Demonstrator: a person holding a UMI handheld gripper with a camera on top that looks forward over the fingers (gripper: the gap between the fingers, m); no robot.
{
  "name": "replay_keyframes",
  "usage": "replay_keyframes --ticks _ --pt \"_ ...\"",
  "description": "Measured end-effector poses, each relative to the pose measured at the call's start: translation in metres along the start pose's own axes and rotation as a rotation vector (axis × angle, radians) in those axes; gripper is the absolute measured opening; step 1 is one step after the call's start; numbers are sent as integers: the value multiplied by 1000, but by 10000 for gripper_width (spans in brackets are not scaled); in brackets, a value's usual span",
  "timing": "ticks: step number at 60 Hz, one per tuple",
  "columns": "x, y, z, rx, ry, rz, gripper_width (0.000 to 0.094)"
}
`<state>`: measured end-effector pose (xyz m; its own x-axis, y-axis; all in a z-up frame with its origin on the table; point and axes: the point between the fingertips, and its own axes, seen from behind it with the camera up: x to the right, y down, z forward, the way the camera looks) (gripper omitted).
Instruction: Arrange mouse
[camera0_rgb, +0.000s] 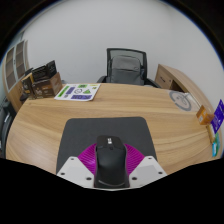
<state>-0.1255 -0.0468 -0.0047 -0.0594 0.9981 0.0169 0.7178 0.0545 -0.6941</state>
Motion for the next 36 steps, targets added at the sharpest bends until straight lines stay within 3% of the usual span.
replay_keyframes --ticks 5,11,16,18,36 --pt "5 6 4 -9 29 -5 363" --pt "5 9 4 -17 38 -33 528" --pt "7 1 -4 10 44 -53 880" --pt "7 -3 -9 21 41 -47 837" --pt "38 -29 -164 43 31 -7 858"
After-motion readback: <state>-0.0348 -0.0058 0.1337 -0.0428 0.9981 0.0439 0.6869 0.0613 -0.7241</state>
